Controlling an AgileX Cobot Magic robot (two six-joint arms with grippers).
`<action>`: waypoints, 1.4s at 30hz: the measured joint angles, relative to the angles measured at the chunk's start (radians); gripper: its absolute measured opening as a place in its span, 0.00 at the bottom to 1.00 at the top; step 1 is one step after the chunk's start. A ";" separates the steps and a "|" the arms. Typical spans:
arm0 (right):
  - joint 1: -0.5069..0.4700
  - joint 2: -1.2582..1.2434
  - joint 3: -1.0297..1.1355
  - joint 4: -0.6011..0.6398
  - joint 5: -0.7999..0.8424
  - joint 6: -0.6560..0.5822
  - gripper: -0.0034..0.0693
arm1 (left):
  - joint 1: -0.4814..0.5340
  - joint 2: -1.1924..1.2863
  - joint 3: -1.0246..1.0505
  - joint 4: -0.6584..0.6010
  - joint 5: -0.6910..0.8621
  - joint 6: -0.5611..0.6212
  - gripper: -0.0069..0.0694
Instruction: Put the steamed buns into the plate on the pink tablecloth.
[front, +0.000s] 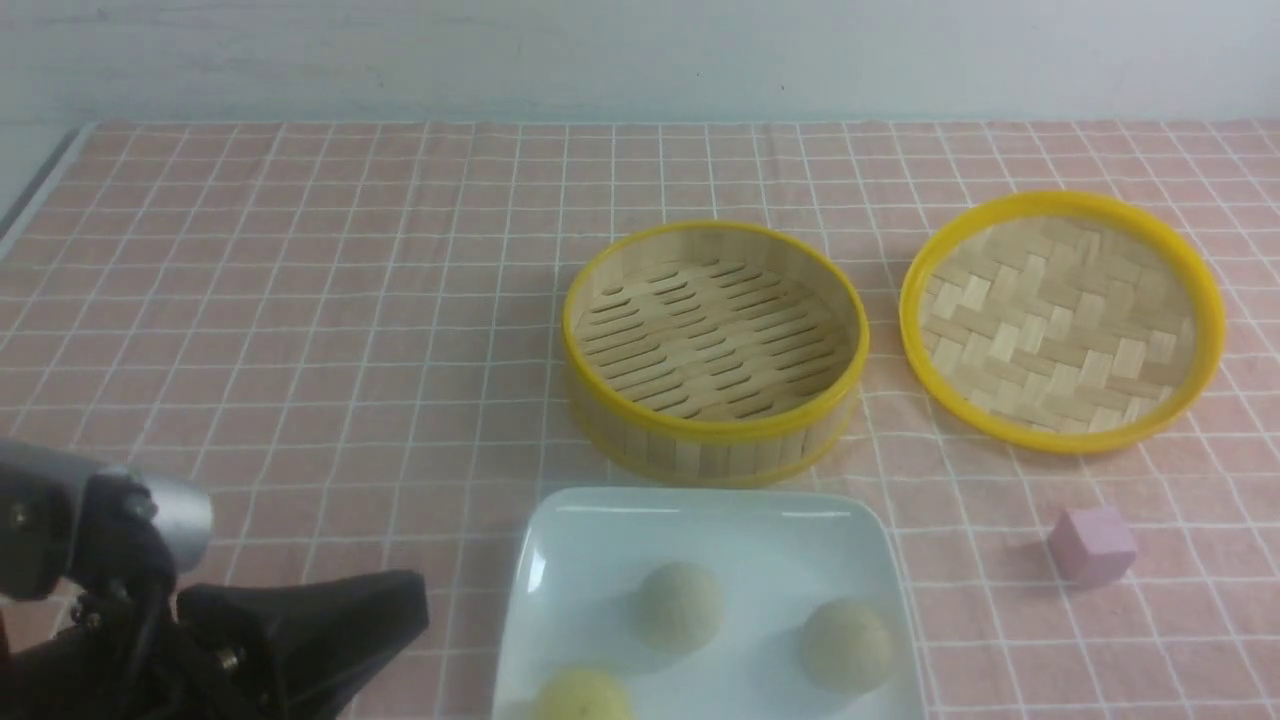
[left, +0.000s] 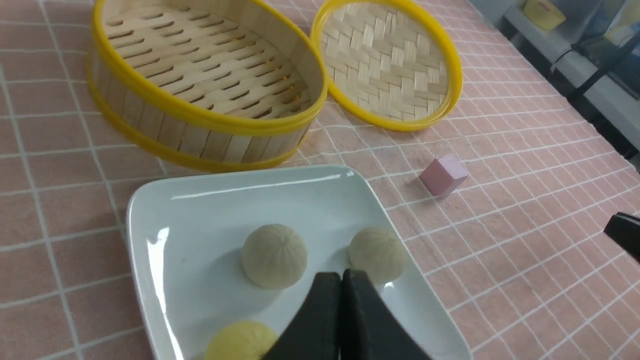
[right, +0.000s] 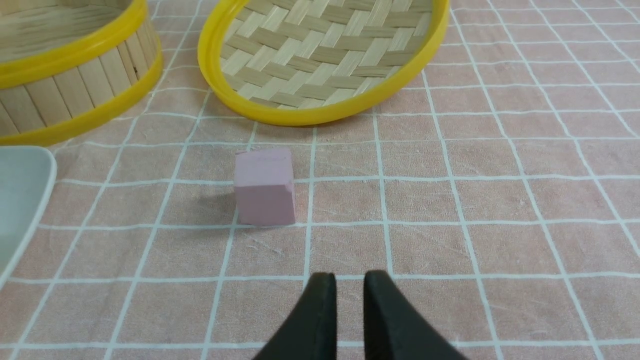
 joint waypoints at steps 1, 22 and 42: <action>0.000 0.000 0.000 0.000 0.000 0.000 0.15 | 0.000 0.000 0.004 0.012 0.009 0.000 0.11; 0.000 0.000 0.000 0.000 0.000 -0.004 0.18 | 0.452 -0.338 0.222 -0.133 0.071 0.359 0.14; 0.000 0.000 0.000 0.000 0.000 -0.007 0.21 | 0.819 -0.592 0.444 -0.205 0.098 0.603 0.16</action>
